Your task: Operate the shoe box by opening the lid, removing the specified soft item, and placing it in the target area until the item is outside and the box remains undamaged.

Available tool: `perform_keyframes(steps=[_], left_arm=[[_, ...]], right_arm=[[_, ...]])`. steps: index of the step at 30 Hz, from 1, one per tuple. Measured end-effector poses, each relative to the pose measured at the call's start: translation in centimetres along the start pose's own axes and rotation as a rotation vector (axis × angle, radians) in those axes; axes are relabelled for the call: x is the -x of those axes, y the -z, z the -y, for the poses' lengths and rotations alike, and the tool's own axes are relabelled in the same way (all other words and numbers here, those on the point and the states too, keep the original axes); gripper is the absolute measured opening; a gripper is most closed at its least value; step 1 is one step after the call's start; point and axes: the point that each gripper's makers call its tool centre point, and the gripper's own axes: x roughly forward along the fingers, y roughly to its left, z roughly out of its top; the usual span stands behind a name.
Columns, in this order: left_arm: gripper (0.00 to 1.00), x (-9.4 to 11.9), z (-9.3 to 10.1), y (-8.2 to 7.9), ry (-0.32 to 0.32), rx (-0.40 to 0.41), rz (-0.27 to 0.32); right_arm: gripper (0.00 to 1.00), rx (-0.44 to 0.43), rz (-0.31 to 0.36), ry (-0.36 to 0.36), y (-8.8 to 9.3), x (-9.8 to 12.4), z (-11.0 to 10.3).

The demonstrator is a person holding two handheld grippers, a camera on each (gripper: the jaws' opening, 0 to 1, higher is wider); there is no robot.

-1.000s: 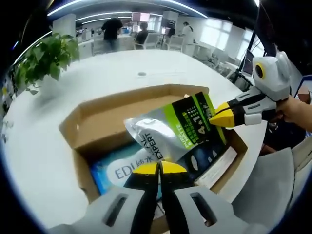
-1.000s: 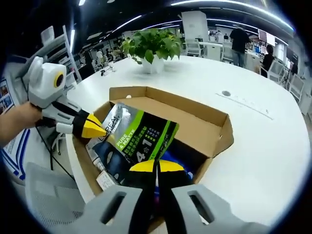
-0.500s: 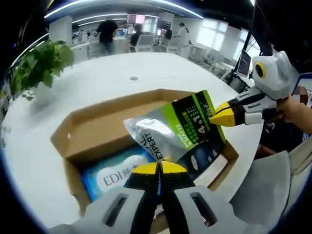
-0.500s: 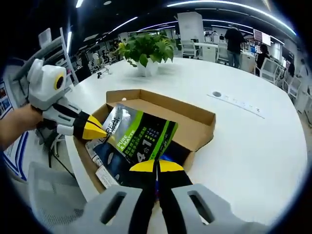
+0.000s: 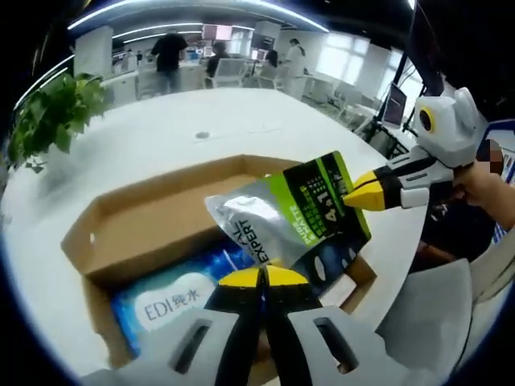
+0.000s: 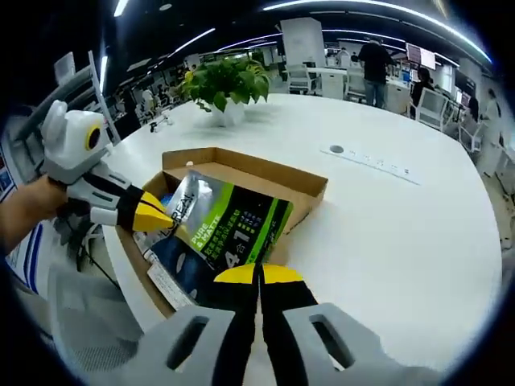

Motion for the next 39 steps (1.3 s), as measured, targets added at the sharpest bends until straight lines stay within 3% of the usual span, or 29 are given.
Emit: perform_keyframes(steps=[39], left_arm=[[0.0, -4.9, 7.2, -3.4, 0.103, -0.066, -0.004]], right_arm=[[0.0, -0.058, -0.046, 0.111, 2.4, 4.9, 7.8]])
